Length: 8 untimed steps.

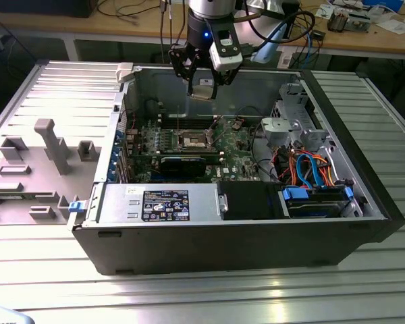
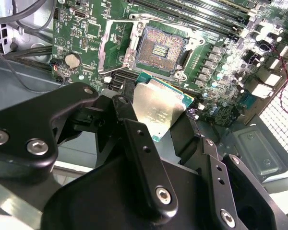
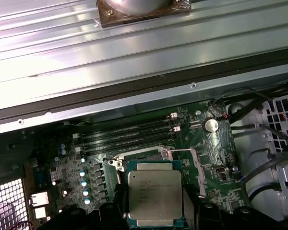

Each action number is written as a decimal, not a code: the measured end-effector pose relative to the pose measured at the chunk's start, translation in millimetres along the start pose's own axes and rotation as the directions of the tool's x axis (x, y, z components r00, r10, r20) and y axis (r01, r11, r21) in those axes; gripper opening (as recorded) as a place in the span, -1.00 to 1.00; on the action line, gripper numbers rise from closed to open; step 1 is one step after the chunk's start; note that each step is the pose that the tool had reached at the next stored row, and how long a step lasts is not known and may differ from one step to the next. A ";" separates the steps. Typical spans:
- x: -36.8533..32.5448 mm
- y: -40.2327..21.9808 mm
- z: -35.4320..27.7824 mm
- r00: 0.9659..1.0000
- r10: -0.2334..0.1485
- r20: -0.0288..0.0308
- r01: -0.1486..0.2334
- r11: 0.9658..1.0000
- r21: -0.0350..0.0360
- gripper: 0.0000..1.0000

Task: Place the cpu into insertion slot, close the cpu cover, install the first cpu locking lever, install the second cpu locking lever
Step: 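Place the cpu into insertion slot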

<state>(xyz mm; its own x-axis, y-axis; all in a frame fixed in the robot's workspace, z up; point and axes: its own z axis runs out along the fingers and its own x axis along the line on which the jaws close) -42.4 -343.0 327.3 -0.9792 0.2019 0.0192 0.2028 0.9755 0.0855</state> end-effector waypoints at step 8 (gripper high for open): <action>0.0 0.0 0.0 1.000 0.010 0.001 -0.010 1.000 0.000 0.09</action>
<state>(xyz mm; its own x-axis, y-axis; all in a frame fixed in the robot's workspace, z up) -42.4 -343.0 327.2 -0.9772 0.2114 0.0192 0.2123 0.9735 0.0855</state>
